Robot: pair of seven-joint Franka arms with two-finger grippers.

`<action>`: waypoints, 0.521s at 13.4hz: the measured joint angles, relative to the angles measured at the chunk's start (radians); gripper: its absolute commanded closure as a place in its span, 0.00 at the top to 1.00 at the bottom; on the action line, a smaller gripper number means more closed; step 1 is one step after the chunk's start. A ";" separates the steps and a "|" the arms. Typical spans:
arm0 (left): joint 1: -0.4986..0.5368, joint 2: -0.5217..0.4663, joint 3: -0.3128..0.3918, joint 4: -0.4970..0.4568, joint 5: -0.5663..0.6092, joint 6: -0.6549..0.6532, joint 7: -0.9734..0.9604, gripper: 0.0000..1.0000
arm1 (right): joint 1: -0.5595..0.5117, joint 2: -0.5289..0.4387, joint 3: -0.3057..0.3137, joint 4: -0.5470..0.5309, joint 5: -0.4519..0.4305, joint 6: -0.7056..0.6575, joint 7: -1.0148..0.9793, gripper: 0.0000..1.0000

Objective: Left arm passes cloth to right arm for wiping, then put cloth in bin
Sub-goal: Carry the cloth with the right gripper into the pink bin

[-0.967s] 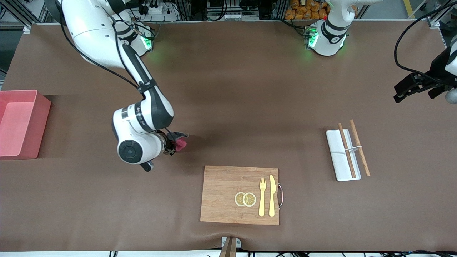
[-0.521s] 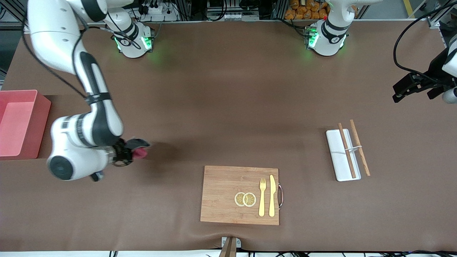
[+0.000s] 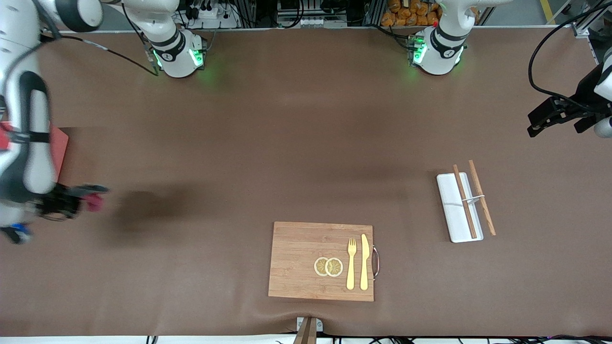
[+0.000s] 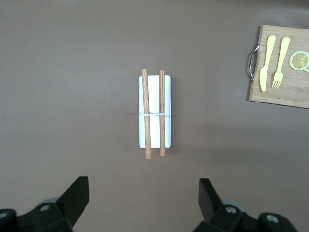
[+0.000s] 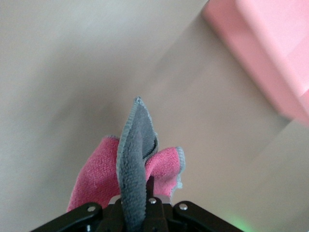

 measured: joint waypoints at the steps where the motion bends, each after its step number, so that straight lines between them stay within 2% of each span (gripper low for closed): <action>1: 0.000 0.000 0.000 0.000 0.000 0.000 0.000 1.00 | -0.058 -0.034 -0.001 0.001 -0.011 -0.029 -0.097 0.00; 4: 0.000 -0.001 0.001 -0.001 0.000 0.000 0.000 1.00 | -0.219 -0.106 -0.004 0.000 -0.055 -0.060 -0.400 0.00; 7: 0.000 -0.001 0.002 -0.003 0.000 0.000 0.000 1.00 | -0.356 -0.122 -0.008 -0.001 -0.124 -0.033 -0.597 0.00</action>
